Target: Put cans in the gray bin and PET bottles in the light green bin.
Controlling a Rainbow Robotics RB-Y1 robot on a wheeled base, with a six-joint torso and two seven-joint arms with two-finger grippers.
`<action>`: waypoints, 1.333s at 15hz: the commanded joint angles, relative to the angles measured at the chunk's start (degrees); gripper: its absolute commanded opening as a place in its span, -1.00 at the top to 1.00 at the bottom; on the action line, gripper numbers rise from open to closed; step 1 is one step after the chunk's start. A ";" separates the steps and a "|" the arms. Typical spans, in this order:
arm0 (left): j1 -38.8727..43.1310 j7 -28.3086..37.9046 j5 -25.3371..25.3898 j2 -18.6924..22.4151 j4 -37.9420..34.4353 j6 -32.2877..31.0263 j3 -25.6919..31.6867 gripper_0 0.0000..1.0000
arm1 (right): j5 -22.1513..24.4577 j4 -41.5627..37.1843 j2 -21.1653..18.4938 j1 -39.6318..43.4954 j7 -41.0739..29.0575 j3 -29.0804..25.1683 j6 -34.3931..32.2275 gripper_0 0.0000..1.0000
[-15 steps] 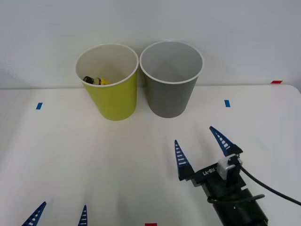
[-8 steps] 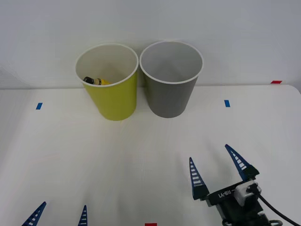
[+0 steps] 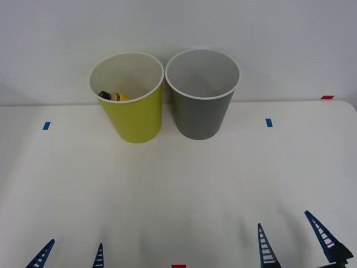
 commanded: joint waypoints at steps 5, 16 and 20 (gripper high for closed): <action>0.00 0.00 0.00 0.00 0.00 0.00 0.00 -1.00 | -0.36 -0.01 1.84 4.96 -0.49 -1.29 -1.95 -1.00; 0.00 0.00 0.00 0.00 0.00 0.00 0.00 -1.00 | -0.63 -0.01 1.84 4.96 -0.49 -1.55 -2.04 -1.00; 0.00 0.00 0.00 0.00 0.00 0.00 0.00 -1.00 | -0.63 -0.01 1.84 4.96 -0.49 -1.55 -2.04 -1.00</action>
